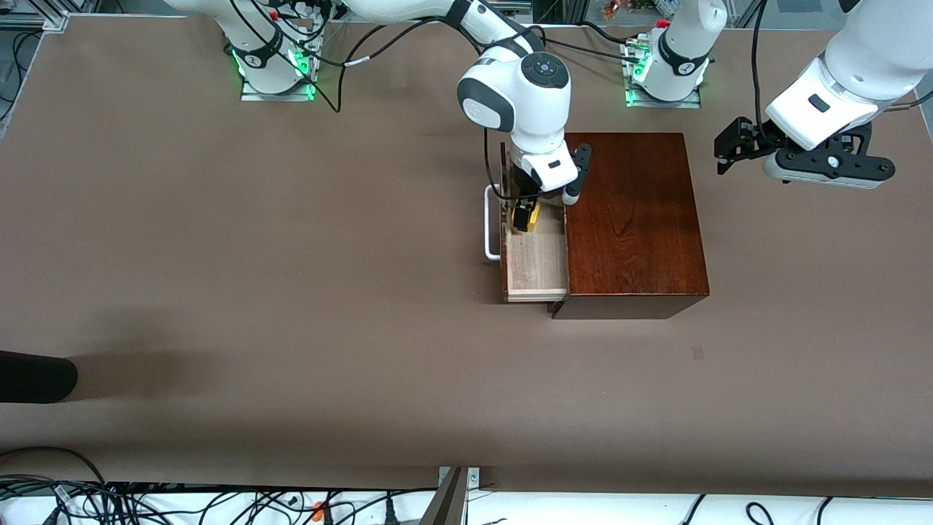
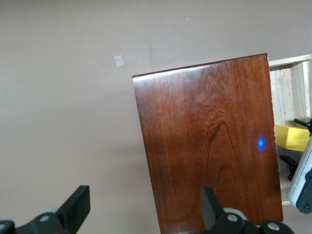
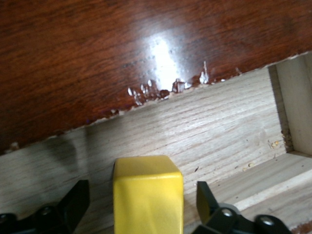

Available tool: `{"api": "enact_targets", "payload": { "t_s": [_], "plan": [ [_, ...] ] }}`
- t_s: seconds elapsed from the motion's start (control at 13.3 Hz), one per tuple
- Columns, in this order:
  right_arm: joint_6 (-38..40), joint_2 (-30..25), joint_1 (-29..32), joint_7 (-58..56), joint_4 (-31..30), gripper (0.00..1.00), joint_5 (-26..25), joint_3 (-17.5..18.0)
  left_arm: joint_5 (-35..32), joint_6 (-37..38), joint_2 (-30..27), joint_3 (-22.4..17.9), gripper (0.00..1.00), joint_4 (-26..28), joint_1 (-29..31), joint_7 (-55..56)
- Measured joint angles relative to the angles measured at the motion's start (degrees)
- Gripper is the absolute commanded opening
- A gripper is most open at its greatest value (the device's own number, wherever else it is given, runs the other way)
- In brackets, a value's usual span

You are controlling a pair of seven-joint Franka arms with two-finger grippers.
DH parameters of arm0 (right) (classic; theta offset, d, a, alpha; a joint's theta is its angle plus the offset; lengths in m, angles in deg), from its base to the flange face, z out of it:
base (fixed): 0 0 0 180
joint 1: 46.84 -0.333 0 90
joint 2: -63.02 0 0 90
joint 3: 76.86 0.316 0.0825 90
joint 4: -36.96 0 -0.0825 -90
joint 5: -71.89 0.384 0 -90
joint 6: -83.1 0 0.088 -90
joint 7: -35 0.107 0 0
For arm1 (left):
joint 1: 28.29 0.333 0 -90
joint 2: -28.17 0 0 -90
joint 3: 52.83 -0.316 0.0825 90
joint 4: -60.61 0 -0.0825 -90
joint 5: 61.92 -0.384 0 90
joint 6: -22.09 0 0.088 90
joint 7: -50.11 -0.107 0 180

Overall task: Open drawer, take yellow block, close drawer
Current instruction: 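Close the right gripper on the yellow cube and lift it, then carry the cube out with the right gripper while the left gripper reaches the handle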

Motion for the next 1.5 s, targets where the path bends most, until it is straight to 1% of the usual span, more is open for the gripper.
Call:
{"api": "enact_targets", "payload": {
  "t_s": [0.08, 0.15, 0.23, 0.3, 0.38, 0.68, 0.9, 1.28, 1.5],
  "plan": [
    [-0.02, 0.01, 0.0, -0.03, 0.0, 0.49, 0.0, 0.0, 0.0, 0.0, -0.01, 0.03, 1.0, -0.03, 0.0, -0.02],
    [-0.05, 0.01, 0.0, -0.05, 0.04, 0.23, -0.01, 0.0, 0.0, 0.04, -0.02, 0.18, 1.0, -0.04, -0.01, -0.03],
    [-0.06, 0.01, 0.0, -0.05, 0.12, 0.11, -0.01, 0.0, 0.0, 0.07, -0.02, 0.41, 1.0, -0.09, -0.01, -0.03],
    [-0.06, 0.01, 0.0, -0.05, 0.27, 0.02, -0.02, 0.0, 0.0, 0.08, -0.02, 0.59, 1.0, -0.15, -0.01, -0.03],
    [-0.05, 0.0, 0.0, -0.04, 0.49, 0.0, -0.02, 0.0, 0.0, 0.1, -0.02, 0.66, 1.0, -0.21, -0.01, -0.03],
    [0.11, -0.02, 0.01, 0.37, 0.9, 0.0, -0.02, -0.07, 0.0, 0.51, -0.02, 1.03, 1.0, -0.59, -0.02, -0.03],
    [1.57, -0.88, 0.03, 1.57, 2.38, 0.0, -0.02, -0.19, 0.0, 0.71, -0.02, 1.13, 1.0, -0.92, -0.02, -0.03],
    [7.12, -6.03, 0.31, 4.86, 5.49, 0.0, 0.08, -0.44, 0.0, 0.82, -0.01, 1.17, 1.0, -0.99, -0.02, -0.03],
    [12.09, -10.61, 3.96, 5.42, 5.95, 0.0, 2.43, -0.88, 0.0, 0.89, 0.02, 1.23, 1.0, -1.03, -0.06, -0.03]
  ]
}}
